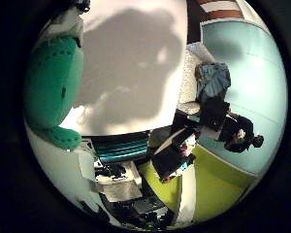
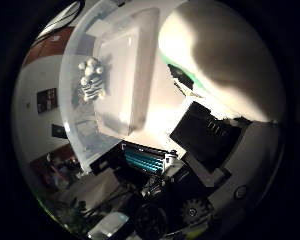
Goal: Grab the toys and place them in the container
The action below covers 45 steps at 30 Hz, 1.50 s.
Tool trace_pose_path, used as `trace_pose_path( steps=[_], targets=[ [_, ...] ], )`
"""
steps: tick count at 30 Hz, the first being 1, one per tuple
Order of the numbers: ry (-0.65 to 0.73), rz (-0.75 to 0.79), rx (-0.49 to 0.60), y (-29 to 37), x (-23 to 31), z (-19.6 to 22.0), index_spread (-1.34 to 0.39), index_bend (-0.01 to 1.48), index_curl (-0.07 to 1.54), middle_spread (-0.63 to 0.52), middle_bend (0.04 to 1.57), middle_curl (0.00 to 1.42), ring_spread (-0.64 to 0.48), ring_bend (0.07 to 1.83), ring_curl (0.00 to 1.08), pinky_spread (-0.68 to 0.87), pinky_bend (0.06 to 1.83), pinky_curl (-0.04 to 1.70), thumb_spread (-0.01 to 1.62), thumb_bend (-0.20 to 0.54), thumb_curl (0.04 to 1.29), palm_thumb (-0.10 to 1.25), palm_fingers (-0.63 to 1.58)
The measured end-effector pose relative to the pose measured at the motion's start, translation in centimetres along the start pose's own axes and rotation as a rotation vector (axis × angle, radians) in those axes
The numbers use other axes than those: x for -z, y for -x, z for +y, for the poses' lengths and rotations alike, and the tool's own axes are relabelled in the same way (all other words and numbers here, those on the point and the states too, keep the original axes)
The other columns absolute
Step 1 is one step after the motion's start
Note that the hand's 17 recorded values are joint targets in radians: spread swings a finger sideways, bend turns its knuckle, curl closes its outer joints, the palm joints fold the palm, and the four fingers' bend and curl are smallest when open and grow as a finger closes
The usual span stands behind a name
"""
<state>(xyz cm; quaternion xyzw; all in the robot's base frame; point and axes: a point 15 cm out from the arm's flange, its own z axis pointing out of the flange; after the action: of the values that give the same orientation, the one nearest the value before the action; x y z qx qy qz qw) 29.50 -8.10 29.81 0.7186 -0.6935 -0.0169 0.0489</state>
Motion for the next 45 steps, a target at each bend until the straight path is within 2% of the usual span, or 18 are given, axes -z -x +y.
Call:
trace_pose_path(
  steps=[8, 12, 17, 28, 31, 39, 42, 45],
  targets=[
    [-0.119, 0.022, 0.003, 0.2, 10.9, 0.0, -0.28, 1.02, 0.9, -0.16, 1.31, 0.84, -0.25, 1.35, 0.78, -0.2, 1.31, 0.85, 0.75, -0.019, 0.76, 1.01, 1.04],
    [-0.182, 0.028, 0.047, 2.8, 16.4, 0.0, -0.28, 1.02, 0.91, -0.16, 1.31, 0.84, -0.25, 1.34, 0.8, -0.21, 1.28, 0.89, 0.76, -0.019, 0.78, 1.0, 1.04],
    [-0.222, 0.022, 0.123, 7.3, 19.5, 0.1, -0.28, 1.01, 0.93, -0.16, 1.3, 0.85, -0.25, 1.32, 0.82, -0.21, 1.25, 0.94, 0.76, -0.019, 0.8, 1.0, 1.04],
    [-0.214, -0.015, 0.323, 19.4, 20.0, -0.8, -0.29, 0.99, 0.95, -0.16, 1.28, 0.86, -0.26, 1.29, 0.85, -0.23, 1.18, 1.02, 0.75, -0.018, 0.81, 1.0, 1.05],
    [-0.167, -0.029, 0.352, 22.4, 18.6, -1.7, -0.29, 0.98, 0.95, -0.16, 1.28, 0.86, -0.26, 1.29, 0.85, -0.23, 1.17, 1.03, 0.75, -0.019, 0.82, 1.0, 1.06],
    [-0.17, -0.036, 0.379, 26.1, 16.8, -4.2, -0.29, 0.97, 0.96, -0.16, 1.27, 0.87, -0.26, 1.28, 0.87, -0.25, 1.15, 1.07, 0.75, -0.021, 0.83, 0.98, 1.06],
    [-0.193, -0.044, 0.379, 26.5, 16.9, -4.9, -0.29, 0.96, 0.96, -0.16, 1.25, 0.87, -0.26, 1.27, 0.87, -0.25, 1.15, 1.06, 0.87, -0.03, 0.79, 0.87, 1.06],
    [-0.227, -0.062, 0.38, 27.0, 17.3, -5.5, -0.3, 0.86, 0.92, -0.16, 1.21, 0.83, -0.26, 1.25, 0.82, -0.27, 1.12, 1.03, 1.06, -0.027, 0.7, 0.79, 1.09]
  ],
)
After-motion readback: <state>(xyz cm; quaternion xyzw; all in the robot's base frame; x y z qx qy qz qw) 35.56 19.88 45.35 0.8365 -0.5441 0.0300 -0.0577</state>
